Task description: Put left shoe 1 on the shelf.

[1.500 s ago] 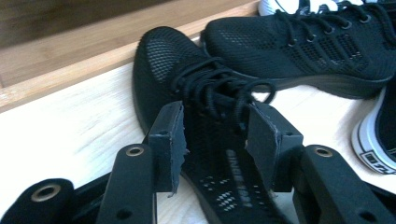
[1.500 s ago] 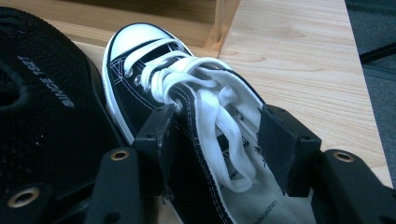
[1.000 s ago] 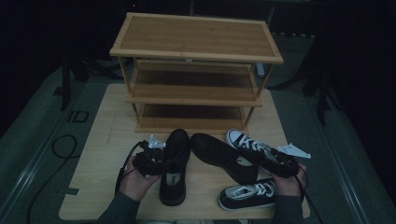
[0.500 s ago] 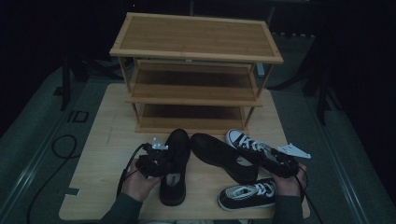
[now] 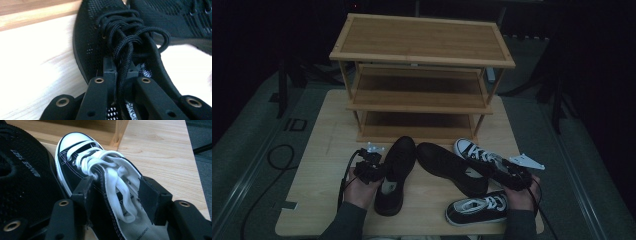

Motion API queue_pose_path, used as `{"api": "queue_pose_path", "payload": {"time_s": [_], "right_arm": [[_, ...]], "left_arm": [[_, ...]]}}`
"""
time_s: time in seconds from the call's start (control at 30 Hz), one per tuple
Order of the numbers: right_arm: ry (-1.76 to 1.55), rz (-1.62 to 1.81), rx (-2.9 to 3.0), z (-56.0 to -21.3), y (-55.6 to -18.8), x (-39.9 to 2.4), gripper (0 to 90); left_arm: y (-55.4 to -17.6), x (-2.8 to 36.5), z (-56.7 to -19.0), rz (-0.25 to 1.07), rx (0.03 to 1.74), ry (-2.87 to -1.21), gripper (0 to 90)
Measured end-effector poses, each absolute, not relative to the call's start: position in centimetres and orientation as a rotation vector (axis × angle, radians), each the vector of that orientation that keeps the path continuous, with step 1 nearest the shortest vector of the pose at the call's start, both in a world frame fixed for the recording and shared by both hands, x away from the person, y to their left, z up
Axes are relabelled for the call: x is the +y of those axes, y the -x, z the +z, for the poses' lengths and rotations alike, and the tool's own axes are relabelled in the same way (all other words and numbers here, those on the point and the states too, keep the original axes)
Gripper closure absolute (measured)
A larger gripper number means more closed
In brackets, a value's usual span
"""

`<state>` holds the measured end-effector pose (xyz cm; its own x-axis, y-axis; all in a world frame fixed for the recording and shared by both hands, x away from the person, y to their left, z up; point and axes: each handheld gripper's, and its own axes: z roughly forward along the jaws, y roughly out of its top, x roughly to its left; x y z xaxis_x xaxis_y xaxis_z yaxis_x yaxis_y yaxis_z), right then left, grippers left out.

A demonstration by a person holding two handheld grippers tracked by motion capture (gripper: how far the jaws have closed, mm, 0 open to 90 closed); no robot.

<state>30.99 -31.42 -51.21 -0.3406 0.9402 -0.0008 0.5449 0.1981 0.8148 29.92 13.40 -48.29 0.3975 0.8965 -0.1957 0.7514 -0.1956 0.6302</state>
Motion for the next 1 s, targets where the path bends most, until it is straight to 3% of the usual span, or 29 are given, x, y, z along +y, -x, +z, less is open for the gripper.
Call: {"api": "queue_pose_path", "payload": {"time_s": [0.4,1.0], "right_arm": [[-1.380,1.016,1.970,-51.2,-31.0,-31.4,45.7],[-1.379,1.018,1.970,-51.2,-31.0,-31.5,45.7]], "left_arm": [[-31.4,14.9,-47.5,0.316,1.449,-1.907,85.9],[-37.9,14.5,-47.8,0.417,1.541,-1.813,85.9]]}}
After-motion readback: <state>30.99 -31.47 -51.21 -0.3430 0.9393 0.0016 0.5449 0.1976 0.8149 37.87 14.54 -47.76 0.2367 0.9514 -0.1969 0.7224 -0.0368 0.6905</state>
